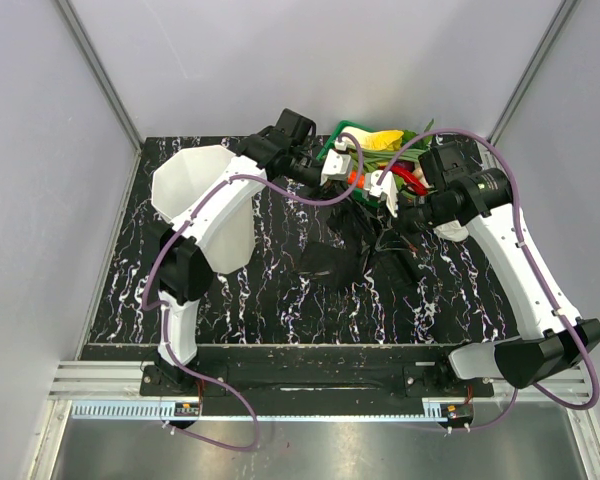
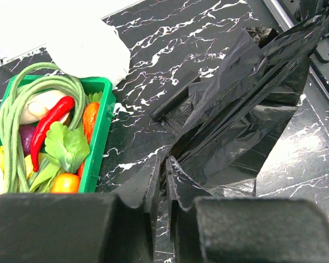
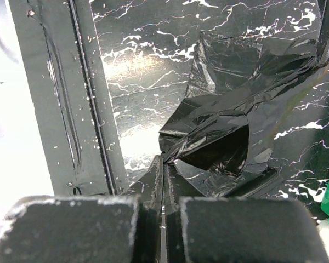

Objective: Put the trash bags into the trash bin
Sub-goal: Unfold the trash bag at the center of the board.

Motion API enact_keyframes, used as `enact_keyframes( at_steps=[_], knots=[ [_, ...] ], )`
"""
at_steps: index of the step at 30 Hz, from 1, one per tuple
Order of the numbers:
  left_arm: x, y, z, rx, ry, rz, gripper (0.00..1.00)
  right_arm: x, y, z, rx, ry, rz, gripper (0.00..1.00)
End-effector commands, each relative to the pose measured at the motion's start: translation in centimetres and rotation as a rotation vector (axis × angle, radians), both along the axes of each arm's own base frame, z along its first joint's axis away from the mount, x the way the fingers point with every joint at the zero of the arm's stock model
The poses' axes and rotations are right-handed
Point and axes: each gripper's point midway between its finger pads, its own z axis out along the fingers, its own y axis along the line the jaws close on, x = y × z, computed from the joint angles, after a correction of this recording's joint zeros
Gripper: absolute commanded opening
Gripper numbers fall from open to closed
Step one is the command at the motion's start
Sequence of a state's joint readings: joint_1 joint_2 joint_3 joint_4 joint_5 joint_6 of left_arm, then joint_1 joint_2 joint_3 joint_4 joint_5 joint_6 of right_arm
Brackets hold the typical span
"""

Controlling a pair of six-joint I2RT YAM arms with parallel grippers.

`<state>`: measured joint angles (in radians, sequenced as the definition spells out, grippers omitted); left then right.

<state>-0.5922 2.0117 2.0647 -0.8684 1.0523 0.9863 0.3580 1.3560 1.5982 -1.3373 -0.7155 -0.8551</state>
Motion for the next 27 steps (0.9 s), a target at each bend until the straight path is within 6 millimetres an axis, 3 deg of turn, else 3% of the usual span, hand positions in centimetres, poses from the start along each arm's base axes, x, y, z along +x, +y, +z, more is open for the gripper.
enact_keyframes(
  at_steps=[1, 4, 11, 14, 17, 18, 19, 22, 27],
  knots=[
    [-1.6, -0.4, 1.4, -0.059, 0.000, -0.067, 0.11, -1.2, -0.4, 0.3, -0.011, 0.007, -0.007, 0.00],
    [-1.8, -0.4, 1.4, -0.059, 0.012, -0.073, 0.00, -1.1, -0.5, 0.3, -0.014, -0.002, -0.016, 0.00],
    [-1.9, -0.2, 1.9, -0.036, 0.070, -0.028, 0.00, -0.2, -0.9, 0.1, -0.031, -0.031, -0.078, 0.00],
    [-1.1, 0.2, 2.3, -0.002, 0.079, 0.053, 0.00, 0.9, -1.4, -0.5, -0.057, -0.049, -0.145, 0.09],
    [-0.2, 0.9, 2.9, 0.032, 0.074, 0.151, 0.00, 1.9, -1.7, -0.3, -0.060, -0.073, -0.209, 0.39],
    [0.2, 1.1, 2.9, 0.047, 0.076, 0.190, 0.00, 2.4, -1.8, -0.1, -0.062, -0.085, -0.234, 0.53],
    [0.8, 1.2, 2.8, 0.063, 0.080, 0.237, 0.00, 2.8, -1.8, 0.3, -0.061, -0.096, -0.258, 0.59],
    [2.1, 2.1, 2.8, 0.107, 0.094, 0.364, 0.00, 3.7, -2.0, 1.3, -0.058, -0.131, -0.296, 0.65],
    [2.6, 3.2, 3.4, 0.115, 0.167, 0.520, 0.00, 3.1, -0.8, 2.6, -0.001, -0.095, -0.243, 0.62]
  ],
)
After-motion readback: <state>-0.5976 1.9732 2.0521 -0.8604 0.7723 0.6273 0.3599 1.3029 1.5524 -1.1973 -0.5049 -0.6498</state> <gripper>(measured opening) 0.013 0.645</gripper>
